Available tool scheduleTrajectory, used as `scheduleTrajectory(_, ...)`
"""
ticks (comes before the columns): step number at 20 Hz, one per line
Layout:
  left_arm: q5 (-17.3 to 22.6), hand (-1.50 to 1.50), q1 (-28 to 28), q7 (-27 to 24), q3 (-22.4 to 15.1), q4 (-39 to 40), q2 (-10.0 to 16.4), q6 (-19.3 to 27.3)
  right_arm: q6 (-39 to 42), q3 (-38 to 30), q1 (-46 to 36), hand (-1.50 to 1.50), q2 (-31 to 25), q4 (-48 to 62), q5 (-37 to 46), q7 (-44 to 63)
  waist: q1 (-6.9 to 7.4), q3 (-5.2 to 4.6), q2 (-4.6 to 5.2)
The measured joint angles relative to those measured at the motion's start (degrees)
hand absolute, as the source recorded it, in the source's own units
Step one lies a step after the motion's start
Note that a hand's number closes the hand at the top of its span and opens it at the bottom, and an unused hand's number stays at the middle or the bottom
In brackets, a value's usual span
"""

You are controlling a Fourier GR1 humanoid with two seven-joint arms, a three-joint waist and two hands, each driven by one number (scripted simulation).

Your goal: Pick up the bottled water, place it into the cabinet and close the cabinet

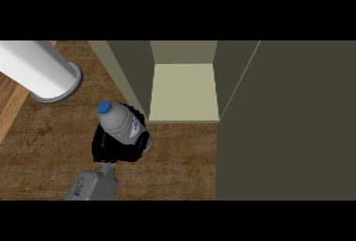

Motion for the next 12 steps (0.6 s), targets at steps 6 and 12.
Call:
scheduleTrajectory(6,-0.4,1.50,-9.4,2.5,-4.5,1.9,-0.1,10.3,-0.2,-1.4,-1.4,-1.50,-0.7,0.5,-1.6,0.6,-0.24,-0.01,0.07)
scheduleTrajectory(12,-3.6,1.50,-20.2,2.0,-6.1,9.5,-0.1,17.7,-0.2,-1.3,-2.3,-1.50,-0.7,2.3,-1.6,0.1,-0.51,-0.01,0.14)
